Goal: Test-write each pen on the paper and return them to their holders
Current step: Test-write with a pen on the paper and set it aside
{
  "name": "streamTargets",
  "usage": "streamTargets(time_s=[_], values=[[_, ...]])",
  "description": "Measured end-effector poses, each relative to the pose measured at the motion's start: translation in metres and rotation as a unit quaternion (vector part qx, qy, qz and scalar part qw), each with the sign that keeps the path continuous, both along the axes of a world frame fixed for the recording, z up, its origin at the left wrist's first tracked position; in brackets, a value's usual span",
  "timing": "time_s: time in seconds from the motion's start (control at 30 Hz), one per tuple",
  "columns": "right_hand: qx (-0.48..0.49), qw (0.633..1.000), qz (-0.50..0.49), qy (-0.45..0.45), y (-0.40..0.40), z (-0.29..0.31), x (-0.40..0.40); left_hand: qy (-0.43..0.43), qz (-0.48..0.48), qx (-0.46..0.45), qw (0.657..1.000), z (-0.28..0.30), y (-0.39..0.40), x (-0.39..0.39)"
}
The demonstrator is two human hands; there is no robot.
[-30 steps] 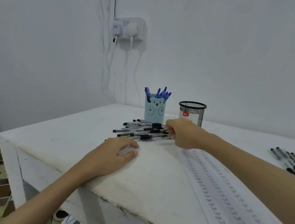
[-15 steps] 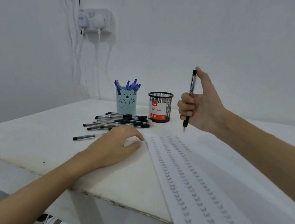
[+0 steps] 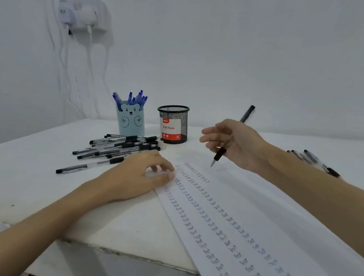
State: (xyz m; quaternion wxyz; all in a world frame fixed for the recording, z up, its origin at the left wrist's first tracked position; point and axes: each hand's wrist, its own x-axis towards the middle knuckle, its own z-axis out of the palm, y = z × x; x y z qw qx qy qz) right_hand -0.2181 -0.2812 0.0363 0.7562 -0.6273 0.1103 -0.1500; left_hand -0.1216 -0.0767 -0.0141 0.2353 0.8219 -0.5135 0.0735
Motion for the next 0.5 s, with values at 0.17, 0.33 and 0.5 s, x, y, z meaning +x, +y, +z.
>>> streamTargets(time_s=[0.17, 0.33, 0.5], values=[[-0.077, 0.995, 0.017, 0.058, -0.007, -0.006, -0.006, -0.007, -0.019, 0.000, 1.000, 0.001, -0.007, 0.008], [-0.229, 0.972, -0.037, 0.044, 0.000, -0.022, -0.004, -0.018, -0.006, -0.020, 1.000, -0.004, -0.022, 0.017], [-0.204, 0.977, -0.055, 0.027, 0.017, -0.035, -0.003, -0.019, -0.017, -0.048, 0.999, -0.011, -0.026, 0.015]])
